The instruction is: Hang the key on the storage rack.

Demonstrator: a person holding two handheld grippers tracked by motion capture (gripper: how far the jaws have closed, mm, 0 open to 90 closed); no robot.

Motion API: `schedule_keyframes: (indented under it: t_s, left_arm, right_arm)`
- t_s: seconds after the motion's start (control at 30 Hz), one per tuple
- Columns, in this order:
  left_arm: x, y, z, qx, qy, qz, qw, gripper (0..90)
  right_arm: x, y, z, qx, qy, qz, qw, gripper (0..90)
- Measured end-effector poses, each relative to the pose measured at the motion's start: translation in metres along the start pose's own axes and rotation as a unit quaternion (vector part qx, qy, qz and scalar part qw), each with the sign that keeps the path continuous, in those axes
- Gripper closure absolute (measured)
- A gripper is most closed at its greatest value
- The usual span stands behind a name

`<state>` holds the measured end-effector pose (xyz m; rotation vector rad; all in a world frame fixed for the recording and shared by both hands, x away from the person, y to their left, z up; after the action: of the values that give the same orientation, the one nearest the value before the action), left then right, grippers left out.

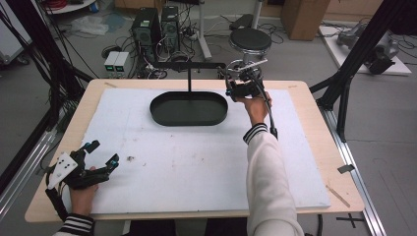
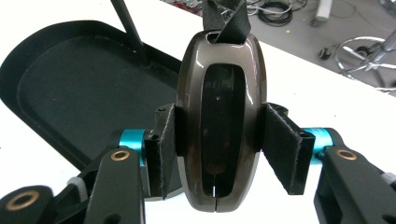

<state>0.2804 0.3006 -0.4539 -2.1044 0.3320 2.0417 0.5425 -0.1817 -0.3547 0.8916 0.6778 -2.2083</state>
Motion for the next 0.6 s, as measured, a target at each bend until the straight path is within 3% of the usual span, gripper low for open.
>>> schedule_keyframes:
  t_s: [0.2,0.37,0.47,0.6]
  left_arm:
    - [0.000,0.000,0.000,0.000,0.000,0.000,1.0000,12.8]
    - [0.000,0.000,0.000,0.000,-0.001,0.000,1.0000,12.8]
    - [0.000,0.000,0.000,-0.001,-0.002,0.002,1.0000,12.8]
    - [0.000,0.000,0.000,0.000,-0.001,0.000,1.0000,12.8]
  right_arm:
    - [0.001,0.000,-0.006,-0.014,-0.007,-0.012,0.9998,45.8]
    - [-0.002,-0.002,-0.004,-0.009,0.010,-0.017,0.9998,25.8]
    - [-0.003,-0.002,0.002,-0.017,0.030,-0.036,0.9988,11.2]
    - [-0.003,-0.005,0.015,-0.024,0.041,-0.032,0.9983,10.0]
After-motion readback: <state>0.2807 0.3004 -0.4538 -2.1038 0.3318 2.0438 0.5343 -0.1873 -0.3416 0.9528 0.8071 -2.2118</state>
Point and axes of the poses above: each handheld gripper's, and its own axes: z roughly backward along the jaws, x roughly out of its underside, y roughly to its right, the point moved 2 cm from there along -z, roughly forward along the jaws, and after that the axes turned 15 degrees about -x, right-handed, at the moved point
